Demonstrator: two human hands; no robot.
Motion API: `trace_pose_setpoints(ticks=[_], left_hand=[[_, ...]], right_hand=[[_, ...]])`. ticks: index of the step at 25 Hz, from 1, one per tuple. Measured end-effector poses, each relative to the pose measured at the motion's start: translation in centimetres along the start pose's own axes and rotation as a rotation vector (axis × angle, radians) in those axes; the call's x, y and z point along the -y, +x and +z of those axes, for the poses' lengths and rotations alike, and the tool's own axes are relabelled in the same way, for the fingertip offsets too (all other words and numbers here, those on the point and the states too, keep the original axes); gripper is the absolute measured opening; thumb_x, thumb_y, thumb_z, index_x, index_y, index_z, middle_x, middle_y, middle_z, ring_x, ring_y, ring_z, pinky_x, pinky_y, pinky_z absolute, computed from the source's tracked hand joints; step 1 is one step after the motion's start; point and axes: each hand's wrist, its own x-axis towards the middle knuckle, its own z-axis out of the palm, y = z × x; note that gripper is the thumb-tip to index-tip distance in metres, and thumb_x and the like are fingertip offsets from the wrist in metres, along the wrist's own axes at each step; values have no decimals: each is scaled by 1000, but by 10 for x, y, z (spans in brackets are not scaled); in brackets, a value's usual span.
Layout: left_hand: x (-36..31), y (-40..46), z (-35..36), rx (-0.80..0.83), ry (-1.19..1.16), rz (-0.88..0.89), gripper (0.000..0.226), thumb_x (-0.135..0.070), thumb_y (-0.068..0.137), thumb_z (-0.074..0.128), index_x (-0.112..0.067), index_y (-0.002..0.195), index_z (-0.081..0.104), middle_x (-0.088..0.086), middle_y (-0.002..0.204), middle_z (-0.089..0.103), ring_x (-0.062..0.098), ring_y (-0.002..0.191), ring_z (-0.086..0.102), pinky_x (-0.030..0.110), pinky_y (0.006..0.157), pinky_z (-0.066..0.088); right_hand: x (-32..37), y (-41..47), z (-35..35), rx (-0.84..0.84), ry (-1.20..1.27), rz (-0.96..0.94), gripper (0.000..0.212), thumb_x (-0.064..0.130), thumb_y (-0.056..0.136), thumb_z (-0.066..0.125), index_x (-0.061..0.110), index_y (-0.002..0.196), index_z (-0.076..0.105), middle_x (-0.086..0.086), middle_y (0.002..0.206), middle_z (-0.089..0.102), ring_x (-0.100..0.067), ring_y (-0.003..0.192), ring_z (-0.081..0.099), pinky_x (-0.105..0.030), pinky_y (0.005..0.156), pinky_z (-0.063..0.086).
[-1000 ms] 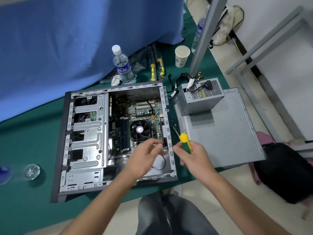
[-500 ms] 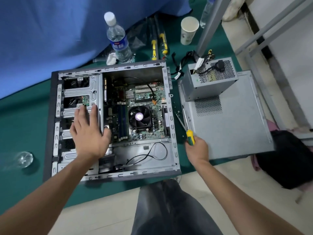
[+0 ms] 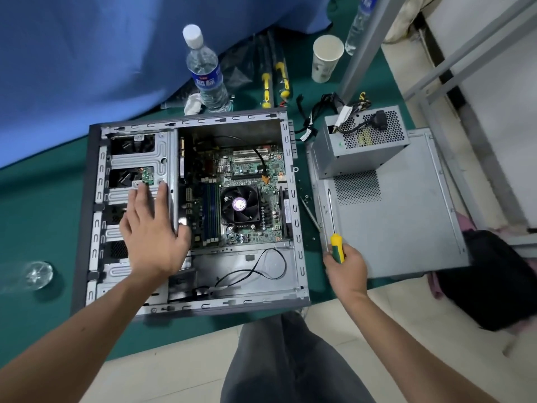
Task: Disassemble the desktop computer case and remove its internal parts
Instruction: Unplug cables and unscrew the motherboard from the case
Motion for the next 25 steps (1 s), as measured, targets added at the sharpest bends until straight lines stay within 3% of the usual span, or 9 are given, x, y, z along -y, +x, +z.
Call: trace_pose_setpoints(ticks=[3,5,8,11,14,17,20,22,25], left_hand=[[1,-1,0,9,5,-1,83,-46,79,39,-23,155,14,15,162,8,30,149,2,56,115,11],[0,1,-3,7,-1,8,79,-49,81,40,-20,152,22,18,159,15,32,148,7,56,117,8],[0,21,-13,-51,-70,77,65,-57,86,35,-15,135,40,22,144,33,34,138,25,58,115,14],[3,35,-14,-72,-118,116,65,-56,91,31,-23,147,33,18,151,28,31,143,21,52,118,12],[3,35,-7,-88,-61,141,67,-55,92,28,-26,152,29,15,156,26,28,146,18,50,120,7],[2,35,-10,-84,-66,134,68,-55,90,30,-26,151,31,15,155,28,28,145,21,50,119,9],[3,35,-9,-85,-66,128,67,-54,89,31,-27,151,31,14,155,28,27,145,20,50,119,9],[4,34,-7,-89,-65,131,66,-54,90,32,-27,150,32,14,154,29,26,145,21,50,118,9],[5,36,-6,-101,-63,132,65,-53,90,33,-27,149,32,13,153,30,26,144,22,50,118,12]], right_hand=[[9,-13,-17,57,55,-76,31,4,85,60,24,67,47,-3,77,43,-21,64,43,-18,56,37],[23,-21,-29,85,91,-142,24,1,85,61,25,81,58,-1,83,46,-19,68,47,-10,57,38],[52,-32,-52,137,211,-240,41,3,86,67,33,113,62,4,100,61,-12,84,63,-19,72,51],[86,-41,-70,78,262,-385,36,8,82,75,35,104,65,11,97,67,-9,83,68,-23,70,56],[113,-47,-79,34,256,-542,28,9,80,77,23,102,69,7,88,69,-4,72,65,-12,63,50],[137,-53,-81,79,125,-661,23,13,80,78,23,100,73,8,90,67,-3,78,62,-9,69,44],[159,-51,-73,188,-125,-760,20,22,81,77,24,101,73,7,97,65,-5,90,61,-17,81,46],[173,-47,-63,225,-259,-804,10,31,84,73,24,91,70,9,89,65,-8,84,60,-25,76,47],[190,-39,-44,237,-480,-848,21,36,91,64,20,78,63,7,83,61,-14,79,57,-29,68,43]])
